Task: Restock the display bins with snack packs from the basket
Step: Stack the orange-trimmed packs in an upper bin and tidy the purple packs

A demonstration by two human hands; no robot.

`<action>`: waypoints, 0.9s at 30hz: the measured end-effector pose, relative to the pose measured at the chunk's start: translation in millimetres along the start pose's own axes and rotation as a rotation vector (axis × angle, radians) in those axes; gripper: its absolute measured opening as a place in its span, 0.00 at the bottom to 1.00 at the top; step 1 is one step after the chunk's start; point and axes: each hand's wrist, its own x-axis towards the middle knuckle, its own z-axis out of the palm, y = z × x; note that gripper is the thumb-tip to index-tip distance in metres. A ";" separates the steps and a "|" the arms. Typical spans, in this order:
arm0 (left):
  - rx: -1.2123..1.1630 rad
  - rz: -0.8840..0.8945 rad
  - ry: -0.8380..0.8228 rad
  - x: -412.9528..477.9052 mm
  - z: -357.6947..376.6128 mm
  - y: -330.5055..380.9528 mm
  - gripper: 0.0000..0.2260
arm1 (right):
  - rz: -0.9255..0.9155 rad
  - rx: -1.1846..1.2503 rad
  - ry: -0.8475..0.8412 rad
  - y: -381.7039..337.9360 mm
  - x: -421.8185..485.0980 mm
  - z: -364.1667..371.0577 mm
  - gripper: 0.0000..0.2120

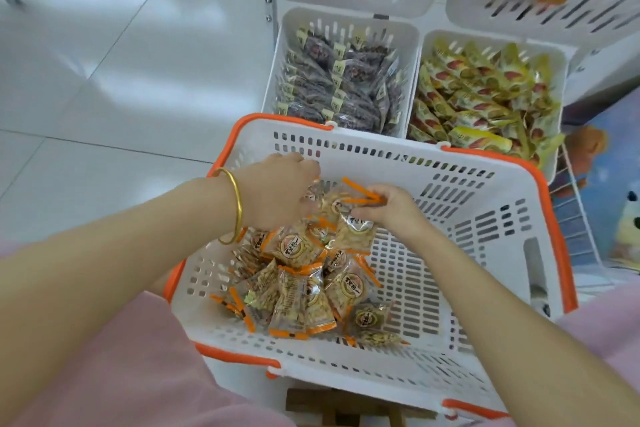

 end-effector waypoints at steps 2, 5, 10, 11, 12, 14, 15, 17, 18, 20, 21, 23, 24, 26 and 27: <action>-0.245 -0.057 0.046 8.4 -6.3 7.6 0.25 | -0.042 0.095 -0.050 -29.7 -9.9 -16.5 0.07; -0.679 -0.109 0.090 18.9 -13.9 15.9 0.20 | -0.108 0.177 -0.073 -64.1 -21.0 -33.0 0.08; -1.129 -0.093 0.150 22.9 -31.3 21.1 0.07 | -0.104 0.304 0.140 -83.3 -35.3 -63.1 0.12; -1.190 -0.085 0.138 23.5 -32.6 22.3 0.09 | -0.114 0.352 0.161 -84.2 -38.2 -69.1 0.10; -1.243 -0.082 0.123 24.4 -33.3 24.3 0.10 | -0.130 0.387 0.170 -85.9 -41.2 -73.7 0.08; -1.328 -0.079 0.091 26.4 -32.6 28.3 0.08 | -0.168 0.415 0.176 -90.4 -45.0 -76.5 0.06; -1.345 -0.076 0.075 27.7 -32.3 30.5 0.07 | -0.189 0.397 0.186 -93.2 -46.0 -75.7 0.06; -1.365 -0.056 0.070 31.2 -33.2 35.8 0.07 | -0.228 0.345 0.220 -98.9 -46.3 -73.1 0.06; -1.383 -0.035 0.070 31.7 -35.0 39.6 0.08 | -0.246 0.343 0.233 -101.9 -46.1 -72.3 0.06; -1.417 0.027 0.045 31.0 -40.0 46.0 0.10 | -0.275 0.376 0.243 -108.3 -45.3 -72.2 0.08; -1.423 0.067 0.034 31.9 -40.9 47.5 0.12 | -0.293 0.378 0.248 -111.2 -44.9 -72.2 0.08; -1.355 0.116 0.056 33.6 -41.0 50.0 0.20 | -0.343 0.332 0.270 -117.7 -43.8 -71.9 0.09; -1.302 0.119 0.094 33.6 -41.6 51.1 0.23 | -0.370 0.302 0.281 -120.8 -42.9 -71.9 0.09; -1.230 0.120 0.187 35.4 -45.8 49.9 0.25 | -0.399 0.288 0.283 -128.3 -39.6 -74.0 0.12; -1.215 0.128 0.225 37.3 -49.6 47.1 0.24 | -0.380 0.310 0.268 -132.8 -37.4 -78.2 0.15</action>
